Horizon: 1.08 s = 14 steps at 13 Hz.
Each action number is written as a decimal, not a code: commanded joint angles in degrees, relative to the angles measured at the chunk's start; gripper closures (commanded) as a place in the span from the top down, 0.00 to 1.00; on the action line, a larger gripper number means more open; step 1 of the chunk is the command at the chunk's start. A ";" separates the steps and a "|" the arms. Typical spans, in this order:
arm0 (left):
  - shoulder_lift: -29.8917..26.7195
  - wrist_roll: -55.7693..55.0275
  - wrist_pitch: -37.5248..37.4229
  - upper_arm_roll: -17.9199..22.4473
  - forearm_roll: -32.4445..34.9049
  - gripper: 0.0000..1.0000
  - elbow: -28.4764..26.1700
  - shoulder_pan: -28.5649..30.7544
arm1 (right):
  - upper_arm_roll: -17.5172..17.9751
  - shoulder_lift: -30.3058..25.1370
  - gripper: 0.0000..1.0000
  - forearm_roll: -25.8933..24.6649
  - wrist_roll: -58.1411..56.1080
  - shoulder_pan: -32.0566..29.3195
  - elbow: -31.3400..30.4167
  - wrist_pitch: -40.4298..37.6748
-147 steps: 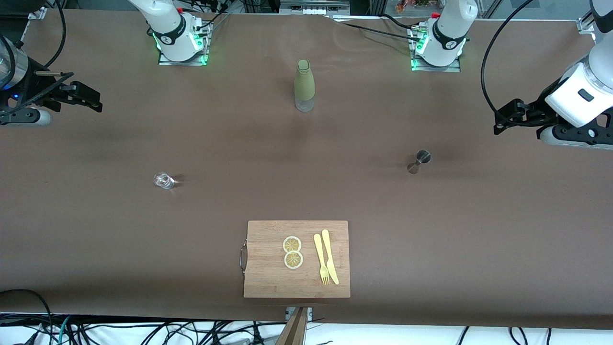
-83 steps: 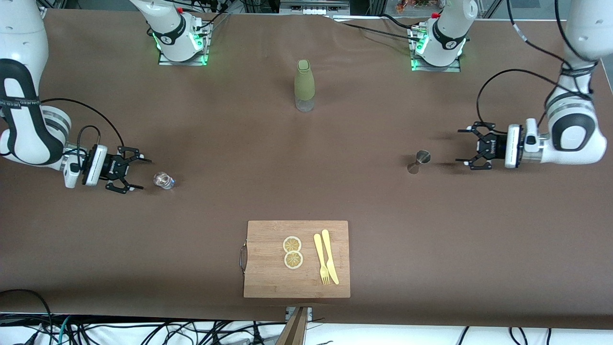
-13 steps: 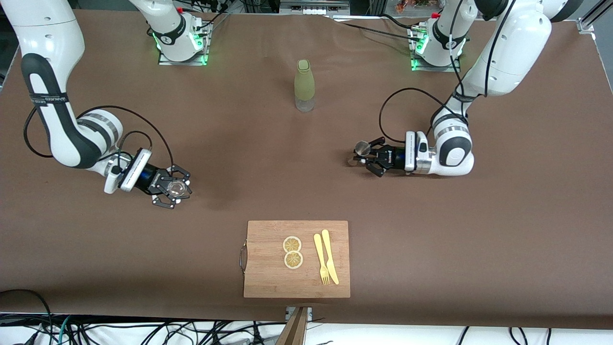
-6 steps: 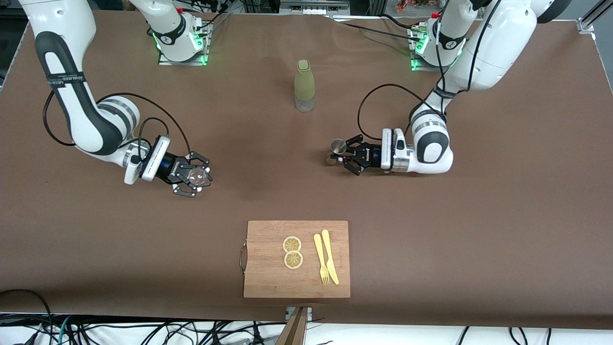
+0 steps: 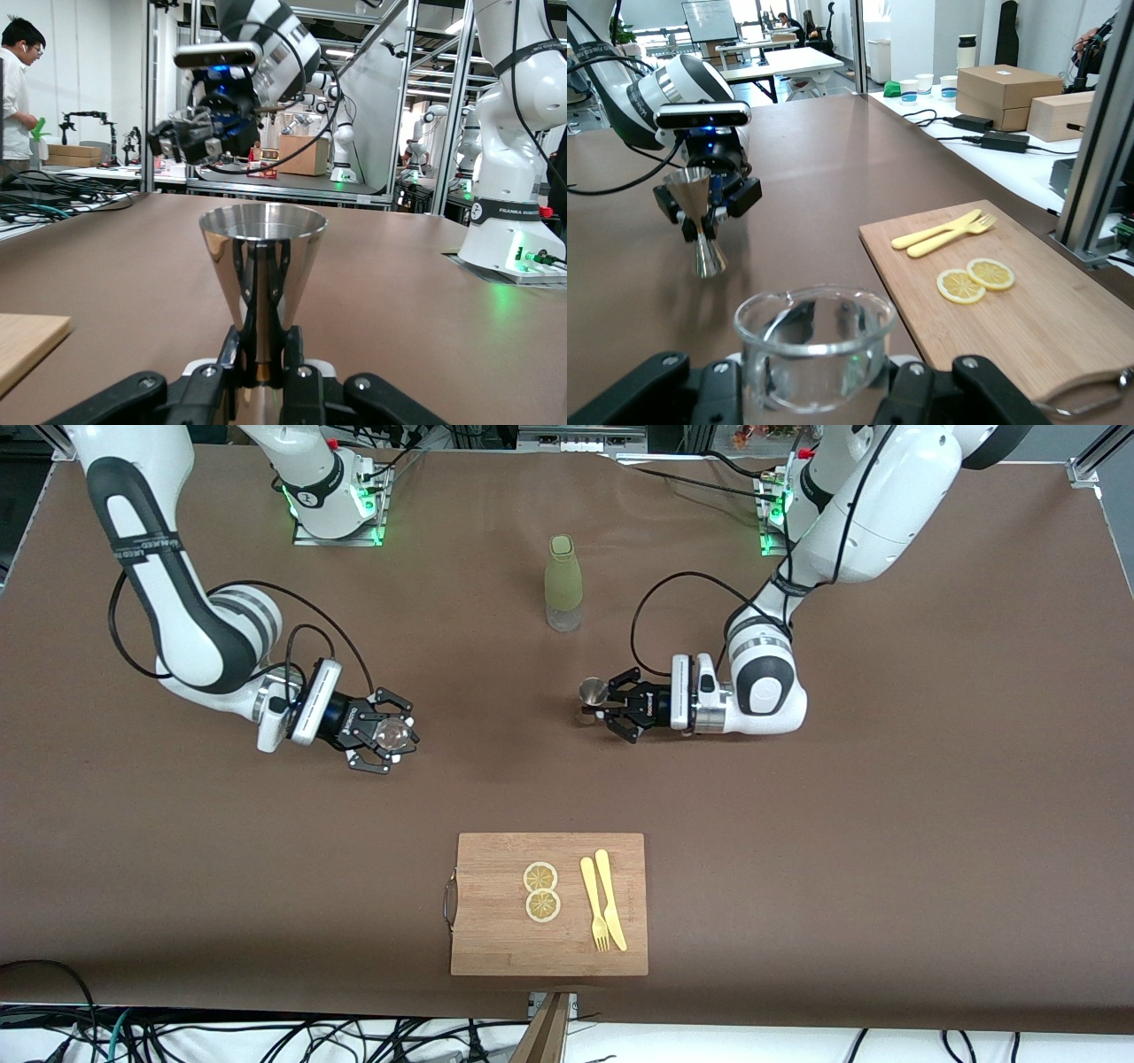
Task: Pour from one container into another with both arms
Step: 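Lift the glass and jigger, bringing both grippers together mid-table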
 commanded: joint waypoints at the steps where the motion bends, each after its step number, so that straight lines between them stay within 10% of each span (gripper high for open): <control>1: 1.72 -0.38 1.90 0.40 -3.32 0.00 2.78 -2.59 | 1.93 -4.21 0.16 1.43 3.75 1.61 -2.94 2.96; 14: 7.87 0.58 5.34 0.40 -11.95 0.00 7.53 -10.68 | 10.37 -7.11 0.16 1.61 4.65 3.20 -7.25 11.49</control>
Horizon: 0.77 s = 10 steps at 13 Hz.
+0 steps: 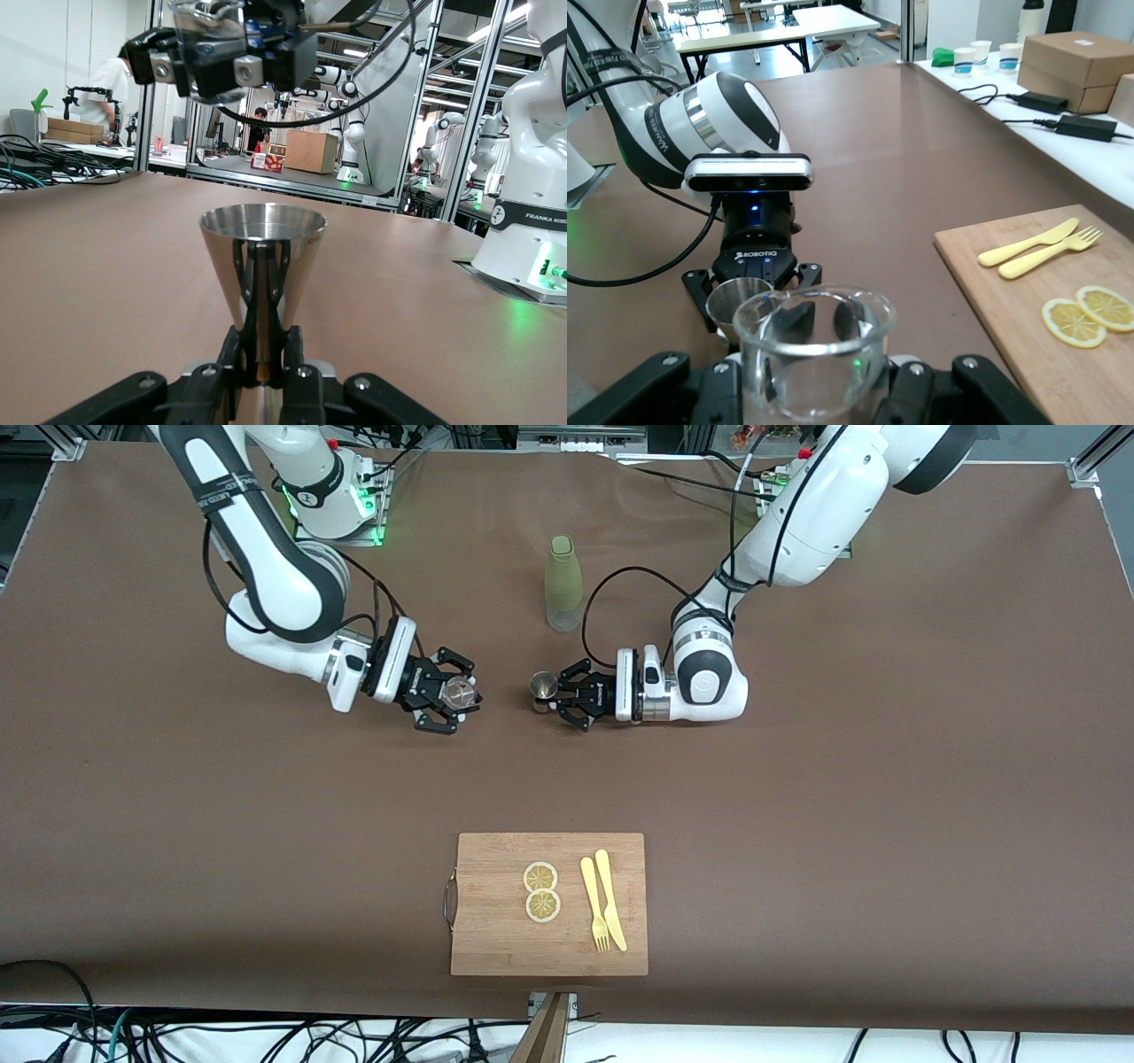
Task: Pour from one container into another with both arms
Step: 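Lift the glass and jigger, bringing both grippers together mid-table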
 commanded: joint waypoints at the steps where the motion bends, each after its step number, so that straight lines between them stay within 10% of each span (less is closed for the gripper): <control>1: 1.60 0.84 0.90 0.37 -2.17 0.00 2.67 -1.53 | 0.74 -3.03 0.16 1.49 0.38 -0.09 -3.42 1.11; 10: 2.31 0.75 4.68 0.37 -6.03 0.00 5.58 -4.26 | 3.55 -2.94 0.16 1.41 0.38 0.70 -4.21 5.42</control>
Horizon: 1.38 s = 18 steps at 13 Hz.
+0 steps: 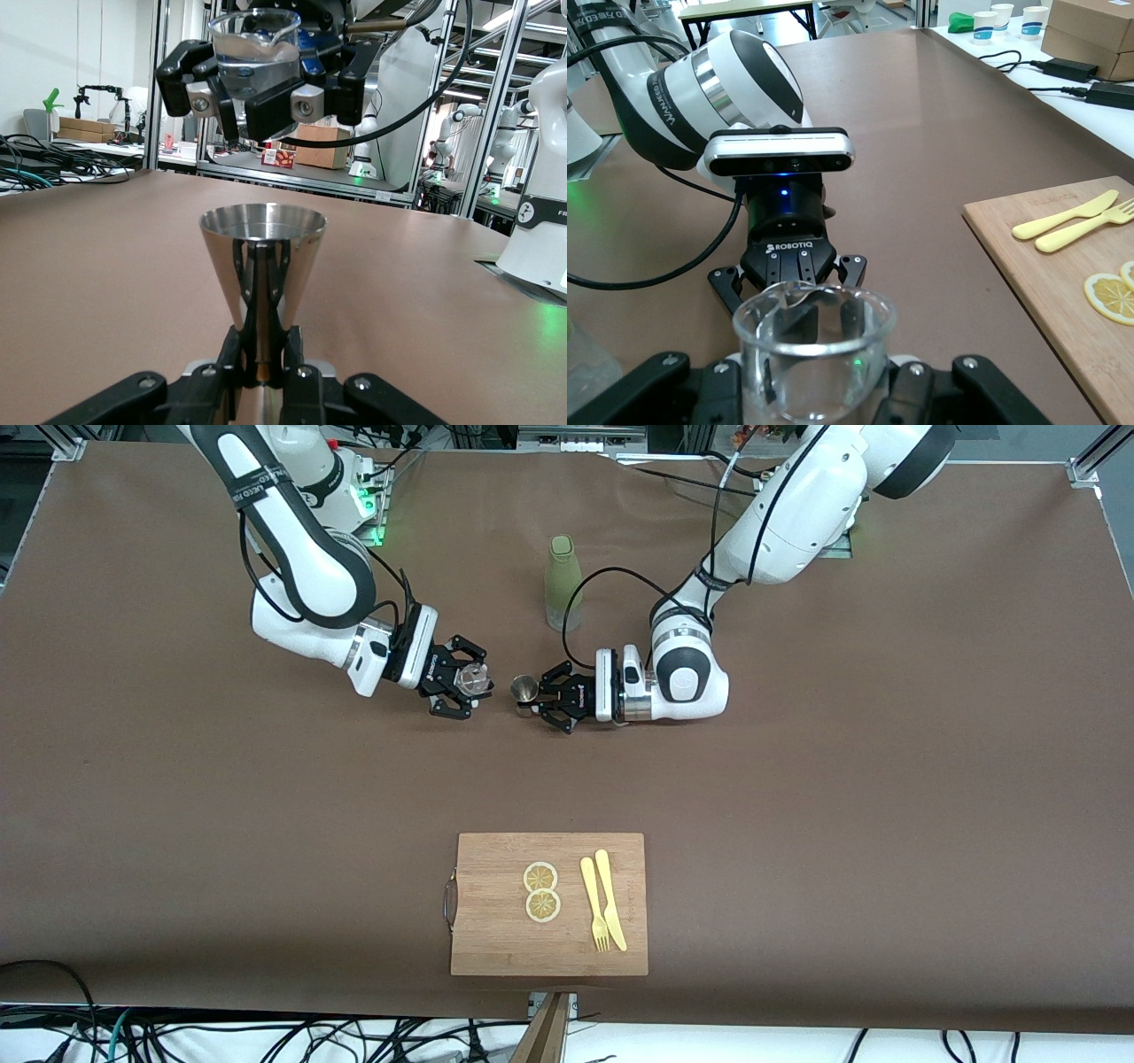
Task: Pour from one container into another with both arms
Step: 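Tilt the jigger with the left gripper to pour into the held glass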
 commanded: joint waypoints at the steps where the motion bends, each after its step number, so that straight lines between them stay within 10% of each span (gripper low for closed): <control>1: 0.69 0.75 1.12 0.36 -3.76 0.00 1.44 -1.60 | 0.60 -2.53 0.16 1.39 0.38 0.22 -1.65 1.50; 18: 1.13 0.67 5.16 0.36 -4.47 0.00 3.55 -3.72 | 1.39 -0.86 0.16 1.30 -0.14 6.02 -2.44 11.61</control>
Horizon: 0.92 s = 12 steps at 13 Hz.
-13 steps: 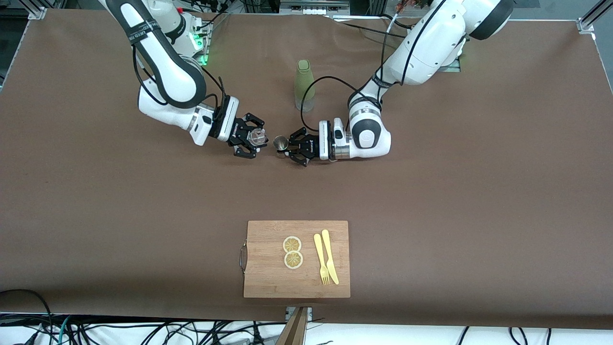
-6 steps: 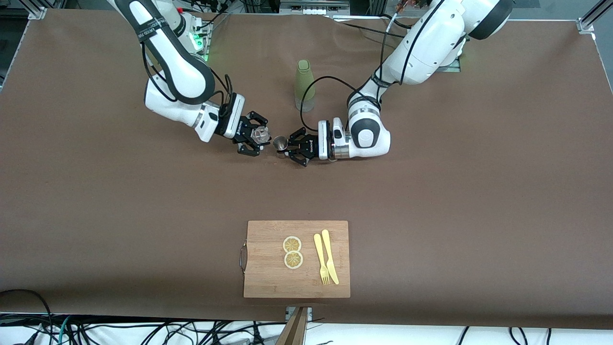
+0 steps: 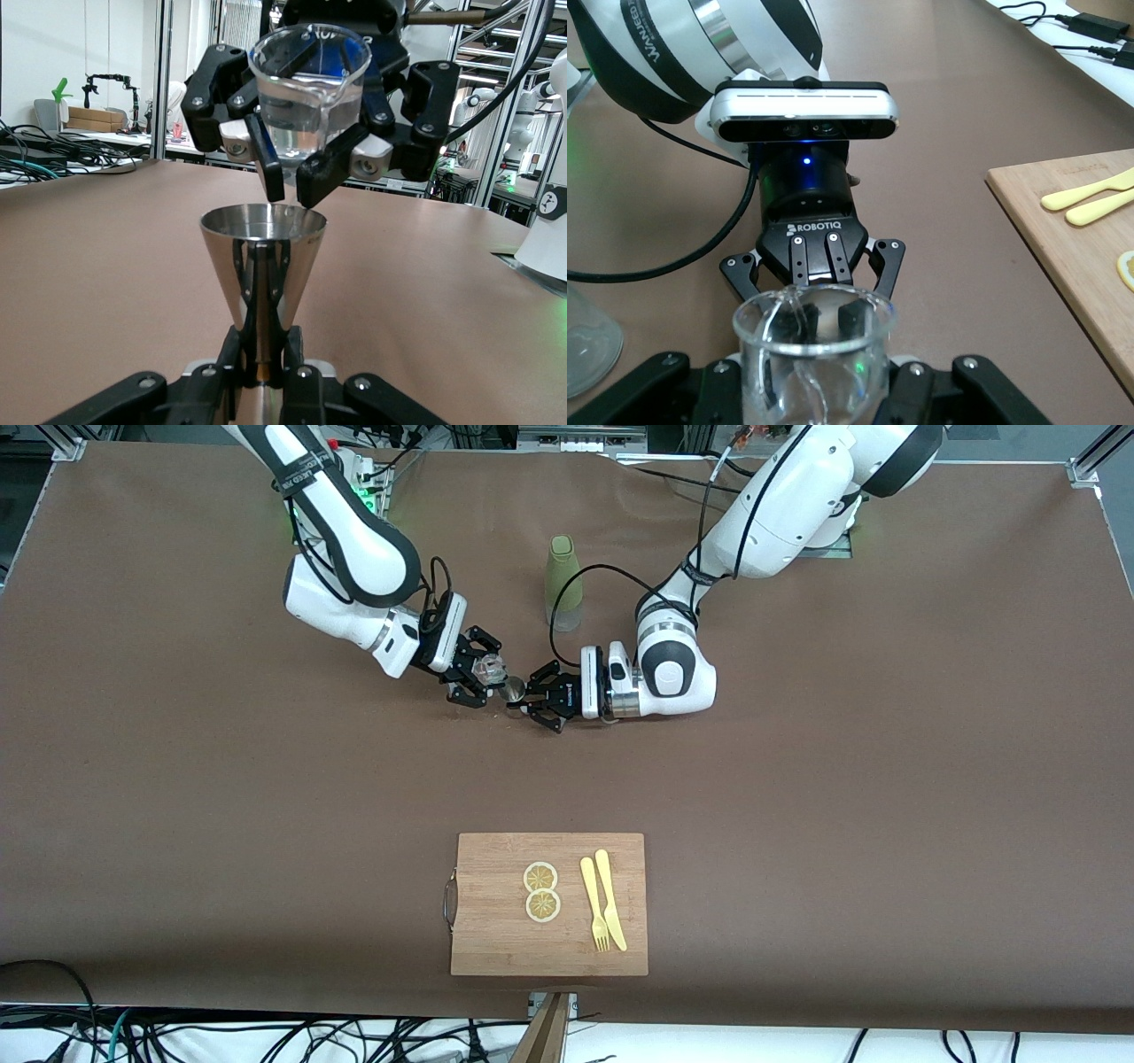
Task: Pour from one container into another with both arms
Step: 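Tilt the jigger with the left gripper to pour into the held glass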
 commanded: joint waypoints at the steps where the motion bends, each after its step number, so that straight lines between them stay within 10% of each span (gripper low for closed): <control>1: 0.82 0.67 0.93 0.36 -2.31 0.00 1.62 -1.19 | 0.34 -0.90 0.16 1.29 -0.13 0.30 -0.65 1.13; 12: 0.82 0.75 0.93 0.36 -3.19 0.00 1.61 -1.46 | 0.34 0.77 0.16 1.20 0.84 1.35 1.02 4.46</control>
